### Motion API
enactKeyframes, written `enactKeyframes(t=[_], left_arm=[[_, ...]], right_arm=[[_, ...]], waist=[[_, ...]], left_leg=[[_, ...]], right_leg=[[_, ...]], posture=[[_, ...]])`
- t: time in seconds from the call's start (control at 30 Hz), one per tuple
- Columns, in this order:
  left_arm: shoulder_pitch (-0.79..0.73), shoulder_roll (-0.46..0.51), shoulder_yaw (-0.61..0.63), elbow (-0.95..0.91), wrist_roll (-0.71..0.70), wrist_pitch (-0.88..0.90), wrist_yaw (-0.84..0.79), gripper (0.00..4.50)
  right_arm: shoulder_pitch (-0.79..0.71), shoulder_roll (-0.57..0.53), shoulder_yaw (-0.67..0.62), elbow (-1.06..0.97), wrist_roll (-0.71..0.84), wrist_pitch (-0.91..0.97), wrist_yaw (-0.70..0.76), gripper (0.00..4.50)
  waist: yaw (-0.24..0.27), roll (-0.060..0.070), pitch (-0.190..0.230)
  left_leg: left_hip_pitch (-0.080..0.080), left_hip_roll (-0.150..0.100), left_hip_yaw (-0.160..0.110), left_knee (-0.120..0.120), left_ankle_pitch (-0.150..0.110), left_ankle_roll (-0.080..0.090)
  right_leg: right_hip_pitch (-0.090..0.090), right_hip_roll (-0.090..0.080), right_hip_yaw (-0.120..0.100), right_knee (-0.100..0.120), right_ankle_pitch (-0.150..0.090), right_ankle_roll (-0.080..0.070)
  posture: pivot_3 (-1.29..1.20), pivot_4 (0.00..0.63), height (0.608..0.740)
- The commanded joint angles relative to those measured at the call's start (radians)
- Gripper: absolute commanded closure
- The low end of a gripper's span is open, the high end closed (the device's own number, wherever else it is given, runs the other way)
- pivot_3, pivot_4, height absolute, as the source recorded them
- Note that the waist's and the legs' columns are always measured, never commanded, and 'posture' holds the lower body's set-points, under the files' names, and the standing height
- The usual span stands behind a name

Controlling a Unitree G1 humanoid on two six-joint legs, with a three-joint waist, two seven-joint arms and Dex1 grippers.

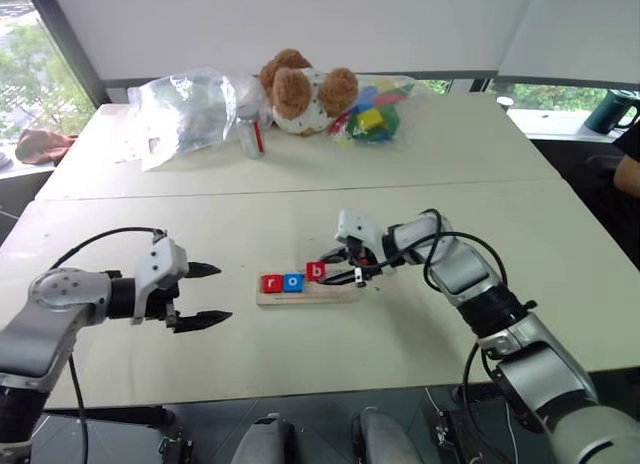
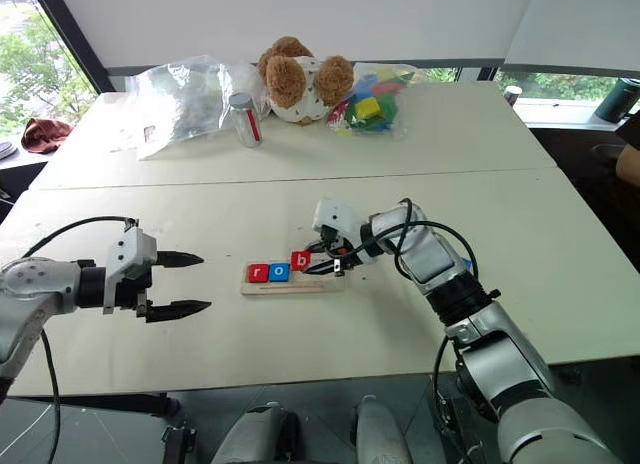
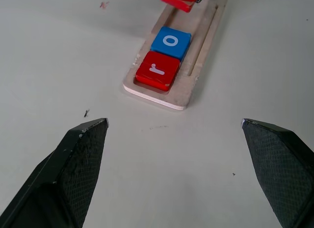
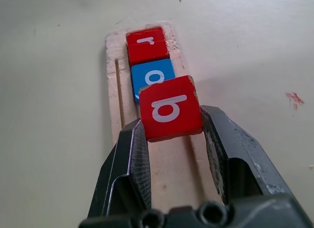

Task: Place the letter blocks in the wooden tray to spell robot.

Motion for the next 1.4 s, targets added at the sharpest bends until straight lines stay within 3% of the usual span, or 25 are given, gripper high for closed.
enactKeyframes(t=[0.03,1.07,1.27,1.3,1.4], left_arm=[[0.001,0.001,0.021,-0.021,-0.004,-0.011,0.007,0.0],[-0.039,-0.049,-0.018,0.0,0.031,-0.035,0.037,0.0],[-0.045,-0.059,-0.023,0.01,0.038,-0.041,0.039,0.0],[-0.046,-0.06,-0.024,0.011,0.037,-0.041,0.04,0.0],[-0.051,-0.064,-0.027,0.014,0.038,-0.043,0.041,0.0]], right_arm=[[-0.013,0.011,0.008,-0.009,-0.01,-0.005,-0.002,3.38],[0.01,0.06,0.043,0.026,-0.045,0.01,-0.005,3.38],[0.007,0.063,0.025,0.001,-0.036,0.026,-0.022,0.24],[0.004,0.063,0.018,-0.005,-0.033,0.03,-0.027,0.01],[-0.002,0.054,-0.002,-0.033,-0.019,0.053,-0.031,0.01]], waist=[[0.0,0.0,0.0],[0.0,0.0,0.0],[0.0,0.0,0.0],[0.0,0.0,0.0],[0.001,0.0,0.0]], left_leg=[[0.0,0.0,0.0,0.0,0.0,0.0],[0.0,0.0,0.0,0.0,0.0,0.0],[0.0,0.0,0.0,0.0,0.0,0.0],[0.0,0.0,0.0,0.0,0.0,0.0],[0.0,0.0,0.0,0.0,0.0,0.0]], right_leg=[[0.0,0.0,0.0,0.0,0.0,0.0],[0.0,0.0,0.0,0.0,0.0,0.0],[0.0,0.0,0.0,0.0,0.0,0.0],[0.0,0.0,0.0,0.0,0.0,0.0],[0.0,0.0,0.0,0.0,0.0,0.0]], posture=[[0.0,0.15,0.74],[0.0,0.15,0.74],[0.0,0.15,0.74],[0.0,0.15,0.74],[0.0,0.15,0.74]])
